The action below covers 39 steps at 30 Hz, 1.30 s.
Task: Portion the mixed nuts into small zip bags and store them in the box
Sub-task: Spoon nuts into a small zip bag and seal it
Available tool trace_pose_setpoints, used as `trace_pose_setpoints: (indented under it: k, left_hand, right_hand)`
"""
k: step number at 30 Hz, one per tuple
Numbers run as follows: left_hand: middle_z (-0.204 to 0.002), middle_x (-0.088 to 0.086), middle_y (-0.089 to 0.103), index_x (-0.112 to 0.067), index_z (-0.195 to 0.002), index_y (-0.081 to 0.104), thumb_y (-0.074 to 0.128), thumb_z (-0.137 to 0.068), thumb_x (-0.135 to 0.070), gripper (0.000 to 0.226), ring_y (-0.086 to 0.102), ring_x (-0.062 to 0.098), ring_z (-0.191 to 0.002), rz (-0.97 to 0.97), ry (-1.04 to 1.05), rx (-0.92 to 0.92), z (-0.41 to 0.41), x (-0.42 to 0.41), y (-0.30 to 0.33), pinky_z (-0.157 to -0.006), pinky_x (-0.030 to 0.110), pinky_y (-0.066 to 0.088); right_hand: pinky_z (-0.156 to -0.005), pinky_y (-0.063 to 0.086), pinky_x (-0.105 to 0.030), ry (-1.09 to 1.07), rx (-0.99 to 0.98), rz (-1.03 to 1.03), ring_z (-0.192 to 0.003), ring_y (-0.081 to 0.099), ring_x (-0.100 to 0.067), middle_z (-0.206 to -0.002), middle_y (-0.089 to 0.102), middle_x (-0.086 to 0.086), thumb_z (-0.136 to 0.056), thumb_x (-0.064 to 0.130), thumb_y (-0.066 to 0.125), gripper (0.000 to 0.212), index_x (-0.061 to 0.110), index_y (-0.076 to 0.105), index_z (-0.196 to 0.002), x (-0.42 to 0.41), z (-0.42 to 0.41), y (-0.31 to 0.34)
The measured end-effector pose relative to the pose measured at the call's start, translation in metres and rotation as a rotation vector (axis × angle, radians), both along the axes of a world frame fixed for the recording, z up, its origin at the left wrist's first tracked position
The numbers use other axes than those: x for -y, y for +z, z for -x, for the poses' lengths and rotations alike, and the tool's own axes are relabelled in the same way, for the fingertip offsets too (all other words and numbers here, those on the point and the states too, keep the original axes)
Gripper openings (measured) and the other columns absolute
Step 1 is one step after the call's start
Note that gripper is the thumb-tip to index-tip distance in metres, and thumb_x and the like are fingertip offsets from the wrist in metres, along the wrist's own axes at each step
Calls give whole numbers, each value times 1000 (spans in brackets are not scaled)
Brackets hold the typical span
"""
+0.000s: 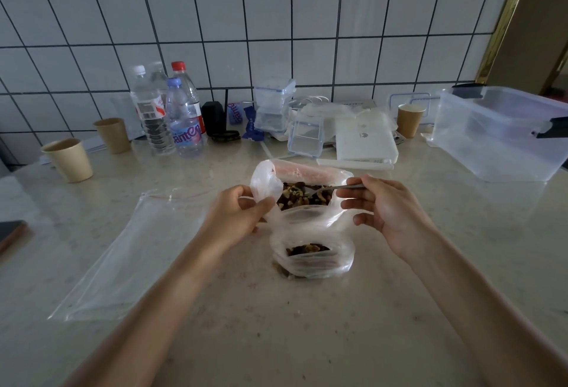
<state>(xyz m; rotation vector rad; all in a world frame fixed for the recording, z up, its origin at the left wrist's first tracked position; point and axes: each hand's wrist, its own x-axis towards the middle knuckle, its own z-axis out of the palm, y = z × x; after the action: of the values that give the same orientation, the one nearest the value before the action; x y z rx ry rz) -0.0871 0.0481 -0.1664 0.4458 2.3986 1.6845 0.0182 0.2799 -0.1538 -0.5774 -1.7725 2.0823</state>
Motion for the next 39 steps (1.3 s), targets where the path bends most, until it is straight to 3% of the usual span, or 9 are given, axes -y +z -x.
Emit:
trace_pose_setpoints:
  k: [2,5,8,11,16,22,27,33,39]
  left_hand:
    - [-83,-4,81,-17,-104,69,74,-90,-49,35,78,10,-77,164,15,-100,1,3,0,-79,40,63]
    - [-66,-10,77,-17,-82,71,69,-89,-62,45,74,4,-66,397,7,-202,0,9,7,-72,33,58]
    - [-68,-11,77,-16,-79,72,64,-92,-63,49,75,4,-62,469,-135,-68,-6,13,20,-56,21,48]
    - [-76,-12,79,-19,-90,73,64,-93,-61,43,77,6,-69,483,-283,30,-15,13,28,-53,19,51]
    - [-82,-6,80,-20,-98,76,74,-93,-42,23,78,9,-75,394,-391,22,-21,13,29,-55,17,53]
    - [-78,-3,78,-20,-96,78,77,-92,-36,16,75,9,-73,287,-425,24,-18,13,28,-58,21,55]
    - [-76,-4,77,-23,-94,80,77,-92,-34,11,74,8,-71,261,-452,55,-14,13,26,-59,22,56]
    - [-76,-4,76,-28,-89,79,76,-94,-33,8,74,8,-71,299,-445,32,-8,16,24,-59,20,55]
    - [-84,-6,79,-26,-95,78,74,-95,-34,8,75,7,-73,349,-429,20,-3,19,21,-60,19,56]
  right_hand:
    - [-49,50,-28,-20,-26,-13,-71,72,-19,-94,80,-15,-111,24,45,33,5,71,-104,-1,-2,4]
    - [-44,48,-28,-24,-62,-29,-66,72,-21,-89,79,-17,-111,25,45,35,4,71,-100,-2,-4,10]
    - [-42,47,-29,-8,-75,-49,-63,71,-23,-83,78,-17,-111,26,45,38,3,72,-97,-4,-6,13]
    - [-43,45,-30,38,-95,-70,-62,69,-25,-77,75,-18,-110,26,45,39,4,71,-91,-6,-7,16]
    - [-42,43,-30,129,-120,-143,-59,66,-29,-70,70,-18,-110,25,46,42,8,70,-80,-6,-11,21]
    - [-43,44,-30,252,-116,-372,-58,66,-26,-64,66,-11,-112,27,42,43,6,66,-82,2,-14,24]
    - [-45,46,-33,390,-303,-534,-64,66,-29,-75,65,-20,-112,28,40,41,8,64,-85,9,-16,26]
    - [-47,47,-36,420,-396,-676,-67,66,-31,-78,68,-6,-107,30,40,37,13,66,-87,10,-16,27]
    - [-45,44,-31,344,-385,-588,-64,64,-27,-71,64,-5,-112,25,39,40,6,64,-88,7,-14,25]
